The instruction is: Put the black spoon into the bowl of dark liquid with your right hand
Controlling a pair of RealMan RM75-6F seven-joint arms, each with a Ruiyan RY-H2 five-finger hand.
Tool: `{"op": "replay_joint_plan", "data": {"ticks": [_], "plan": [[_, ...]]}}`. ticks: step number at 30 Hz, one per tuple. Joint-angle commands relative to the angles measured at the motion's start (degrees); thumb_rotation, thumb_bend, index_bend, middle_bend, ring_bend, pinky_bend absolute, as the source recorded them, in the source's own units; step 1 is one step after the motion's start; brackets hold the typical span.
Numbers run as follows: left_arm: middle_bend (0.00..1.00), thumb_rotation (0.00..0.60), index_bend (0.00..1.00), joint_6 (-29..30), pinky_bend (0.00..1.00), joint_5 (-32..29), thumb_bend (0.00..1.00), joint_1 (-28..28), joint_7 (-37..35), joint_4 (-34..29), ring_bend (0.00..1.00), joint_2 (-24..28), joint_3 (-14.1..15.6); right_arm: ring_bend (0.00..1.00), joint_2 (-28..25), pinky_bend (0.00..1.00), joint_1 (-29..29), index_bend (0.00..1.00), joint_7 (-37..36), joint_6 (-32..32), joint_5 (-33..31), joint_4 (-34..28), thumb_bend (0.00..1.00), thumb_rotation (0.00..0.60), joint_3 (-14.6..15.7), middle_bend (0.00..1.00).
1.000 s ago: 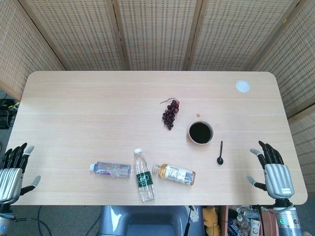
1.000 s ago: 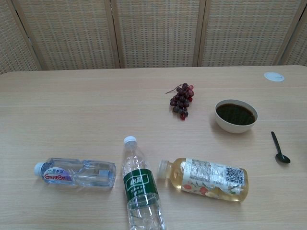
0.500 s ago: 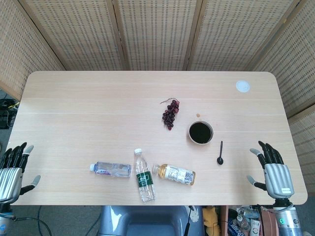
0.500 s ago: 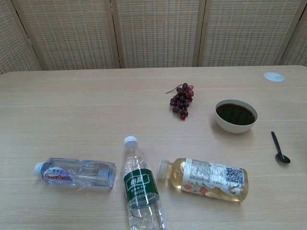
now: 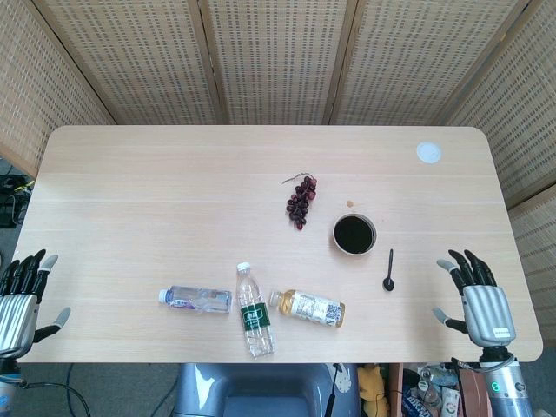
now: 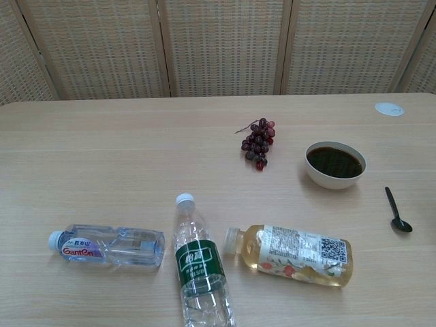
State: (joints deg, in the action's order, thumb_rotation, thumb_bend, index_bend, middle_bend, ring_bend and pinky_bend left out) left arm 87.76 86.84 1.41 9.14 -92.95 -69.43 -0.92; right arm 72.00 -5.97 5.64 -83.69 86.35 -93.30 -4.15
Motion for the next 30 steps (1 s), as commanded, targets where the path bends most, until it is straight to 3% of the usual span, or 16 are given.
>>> {"op": "replay_joint_plan", "data": {"ticks": [1,9,17,20,23,27,30], "plan": [[0.0,0.6,0.02,-0.04,0.0,-0.04,0.29,0.04,-0.04,0.08,0.0,-0.02,-0.03,0.09,-0.09,0.17,-0.36,0.24,0.35,0.37,0.13,-0.31,0.26,0.6,-0.01,0.22],[0.0,0.6,0.02,-0.18,0.0,-0.19,0.29,0.17,-0.4,0.35,0.0,0.0,-0.15,0.09,-0.38,0.17,-0.46,0.24,0.99,0.09,0.19,-1.0,0.26,0.6,-0.08,0.22],[0.0,0.6,0.02,-0.57,0.0,-0.33,0.29,0.54,-0.64,0.58,0.0,-0.03,-0.38,0.17,-0.4,0.19,-2.02,0.24,0.04,1.94,-0.43,-0.86,0.26,0.6,-1.02,0.29],[0.0,0.6,0.02,-1.01,0.0,-0.69,0.29,0.77,-0.85,0.61,0.0,0.15,-0.53,0.27,-0.77,0.3,-3.91,0.24,-1.15,4.83,-0.89,-0.6,0.28,0.6,-1.59,0.36],[0.0,0.6,0.02,-0.89,0.0,-0.88,0.29,0.88,-0.76,0.62,0.0,0.42,-0.85,0.43,-0.84,0.39,-5.79,0.24,-1.76,7.56,-1.21,-0.34,0.37,0.6,-2.07,0.49],[0.0,0.6,0.02,-0.57,0.0,-0.95,0.29,0.95,-0.93,0.51,0.0,1.18,-1.2,0.55,-1.16,0.5,-8.8,0.24,-3.21,12.39,-2.18,-0.19,0.46,0.6,-2.64,0.59],[0.0,0.6,0.02,-0.31,0.0,-1.0,0.29,0.99,-0.91,0.51,0.0,1.82,-1.45,0.67,-1.05,0.64,-10.78,0.24,-3.92,15.63,-2.93,0.44,0.52,0.6,-2.83,0.68]]}}
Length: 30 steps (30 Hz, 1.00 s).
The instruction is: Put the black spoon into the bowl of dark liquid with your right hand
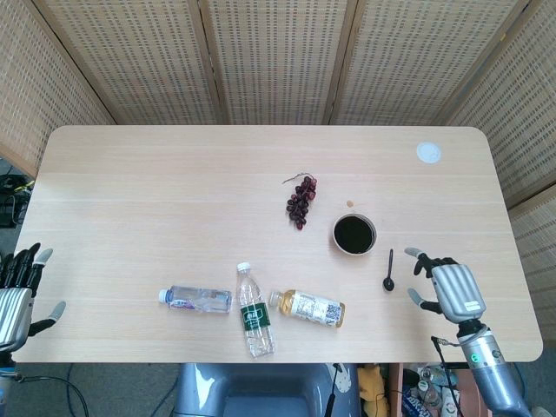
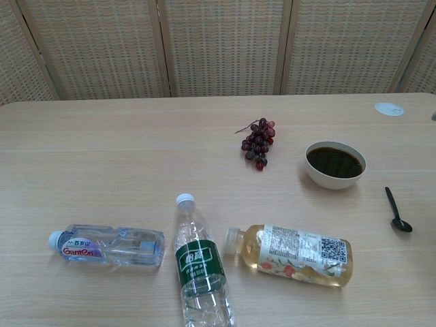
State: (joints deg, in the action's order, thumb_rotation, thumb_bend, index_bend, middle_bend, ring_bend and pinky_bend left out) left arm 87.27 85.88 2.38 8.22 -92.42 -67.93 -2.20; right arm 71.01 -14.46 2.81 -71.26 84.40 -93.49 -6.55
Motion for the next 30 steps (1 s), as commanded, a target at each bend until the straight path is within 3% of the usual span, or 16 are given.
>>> {"op": "replay_joint_plan", "data": {"ticks": [1,5,11,17,30], "plan": [[0.0,0.6,0.02,0.22,0.0,-0.07,0.29,0.03,0.01,-0.06,0.0,0.44,-0.21,0.72,-0.01,0.69,-2.85,0.24,-1.25,4.15,-1.16,0.82,0.55,0.6,-0.44,0.72],[0.0,0.6,0.02,0.36,0.0,-0.3,0.29,0.07,-0.02,-0.23,0.0,0.99,-0.47,0.87,-0.03,0.85,-5.44,0.26,-1.61,9.16,-2.08,1.62,0.66,0.6,-0.02,0.84],[0.0,0.6,0.02,-0.05,0.0,-0.46,0.29,0.27,-0.44,-0.1,0.0,1.15,-0.45,0.96,-0.41,0.95,-9.16,0.3,-3.01,16.7,-3.44,2.88,0.81,0.6,0.96,0.94],[0.0,0.6,0.02,-0.31,0.0,-0.7,0.29,0.47,-0.49,-0.04,0.0,1.2,-0.54,0.98,-0.17,0.98,-12.31,0.3,-3.62,23.49,-5.19,4.23,0.91,0.6,2.36,0.97],[0.0,0.6,0.02,-0.88,0.0,-1.35,0.29,0.54,-0.89,0.6,0.0,0.94,-0.38,1.0,2.81,0.99,-15.64,0.32,-1.1,29.99,-8.61,7.77,0.93,0.6,4.54,0.98]]}}
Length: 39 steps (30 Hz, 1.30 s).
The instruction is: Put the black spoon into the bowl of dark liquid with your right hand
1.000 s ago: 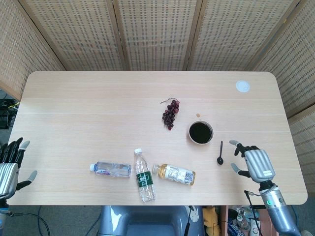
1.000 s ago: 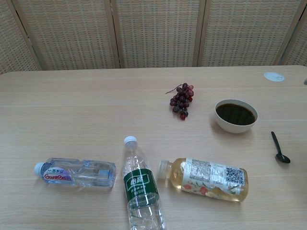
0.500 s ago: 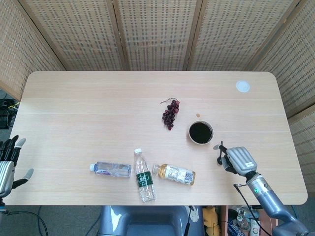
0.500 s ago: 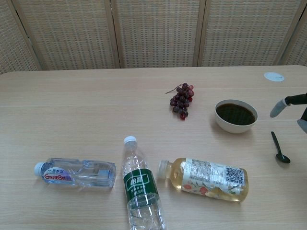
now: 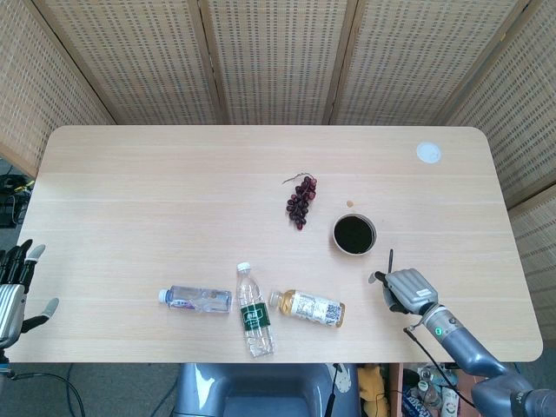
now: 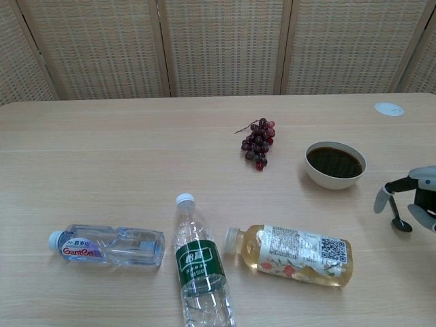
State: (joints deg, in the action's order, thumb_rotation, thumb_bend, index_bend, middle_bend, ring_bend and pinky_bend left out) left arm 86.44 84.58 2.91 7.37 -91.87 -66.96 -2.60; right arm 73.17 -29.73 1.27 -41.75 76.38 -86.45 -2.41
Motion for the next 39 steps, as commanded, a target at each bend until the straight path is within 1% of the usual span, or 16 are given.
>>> {"op": "replay_joint_plan", "data": {"ticks": [1,11,24,34,39], "plan": [[0.0,0.6,0.02,-0.09,0.0,-0.11,0.29,0.0,-0.05,0.11,0.0,-0.08,0.03,1.0,0.91,0.99,-0.4,0.32,0.58,0.52,-0.84,1.06,0.93,0.6,0.52,0.98],[0.0,0.6,0.02,-0.47,0.0,-0.29,0.29,0.26,0.19,0.3,0.0,-0.35,0.05,1.0,2.77,0.99,-0.93,0.33,1.01,1.96,-2.72,4.46,0.93,0.6,1.84,0.98],[0.0,0.6,0.02,-0.38,0.0,-0.47,0.29,0.31,0.89,-0.08,0.0,-0.4,0.04,1.0,3.6,0.99,-1.33,0.34,0.09,2.93,-3.82,7.57,0.93,0.6,2.56,0.98],[0.0,0.6,0.02,-0.7,0.0,-0.54,0.29,0.59,1.41,-0.41,0.0,-0.48,0.02,1.0,3.35,0.99,-0.71,0.35,-1.13,3.37,-5.21,10.64,0.94,0.6,3.14,0.98],[0.0,0.6,0.02,-0.74,0.0,-0.38,0.29,0.82,1.51,-0.49,0.0,-0.6,-0.06,1.0,2.43,0.99,-0.19,0.35,-1.73,2.66,-5.44,11.02,0.94,0.6,3.1,0.98]]}}
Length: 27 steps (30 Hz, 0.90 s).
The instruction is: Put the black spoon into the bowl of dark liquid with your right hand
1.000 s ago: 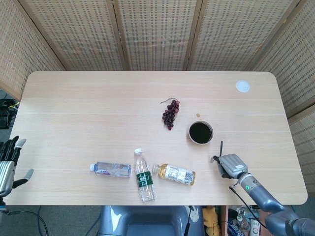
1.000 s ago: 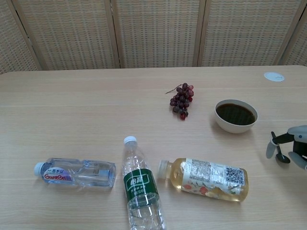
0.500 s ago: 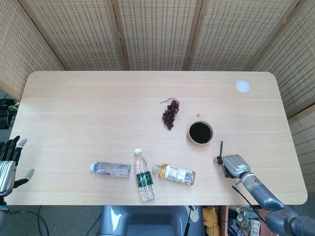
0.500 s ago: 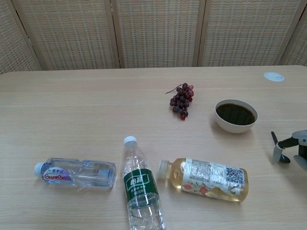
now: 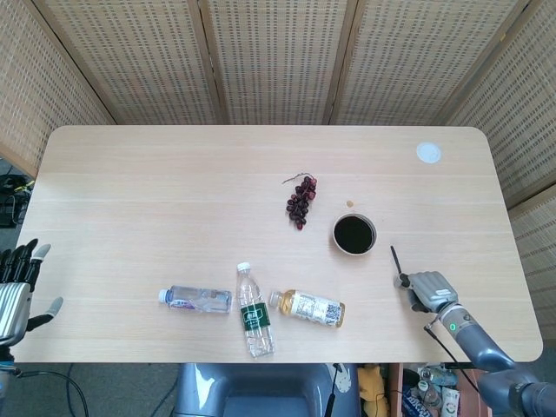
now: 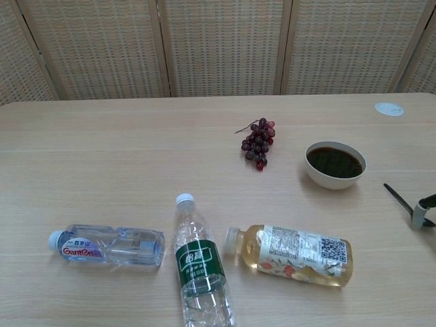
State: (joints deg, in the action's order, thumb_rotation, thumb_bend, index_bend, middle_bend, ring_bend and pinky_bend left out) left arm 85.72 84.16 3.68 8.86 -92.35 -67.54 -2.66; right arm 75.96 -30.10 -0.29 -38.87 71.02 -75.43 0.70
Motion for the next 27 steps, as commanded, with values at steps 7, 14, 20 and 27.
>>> {"op": "replay_joint_plan", "data": {"ticks": [7,14,20,27], "plan": [[0.0,0.6,0.02,-0.11,0.0,0.07,0.29,0.17,-0.11,0.06,0.0,-0.08,0.01,1.0,-1.77,0.99,0.67,0.35,-0.14,-1.64,0.07,-1.21,0.95,0.6,-0.19,0.98],[0.0,0.6,0.02,-0.02,0.0,0.05,0.29,0.1,-0.47,0.32,0.0,-0.21,0.12,1.0,-2.04,0.99,0.33,0.36,0.73,-1.88,0.03,-1.99,0.95,0.6,-0.42,0.98],[0.0,0.6,0.02,0.19,0.0,-0.18,0.29,-0.23,-0.74,0.61,0.0,-0.22,0.29,1.0,-1.18,0.99,-0.08,0.36,0.96,-0.8,-0.68,-0.83,0.95,0.6,-0.41,0.98],[0.0,0.6,0.02,0.27,0.0,-0.17,0.29,-0.32,-0.64,0.61,0.0,-0.24,0.37,1.0,-0.4,0.99,-0.23,0.37,0.74,0.02,-0.96,0.81,0.95,0.6,-0.24,0.98]]}}
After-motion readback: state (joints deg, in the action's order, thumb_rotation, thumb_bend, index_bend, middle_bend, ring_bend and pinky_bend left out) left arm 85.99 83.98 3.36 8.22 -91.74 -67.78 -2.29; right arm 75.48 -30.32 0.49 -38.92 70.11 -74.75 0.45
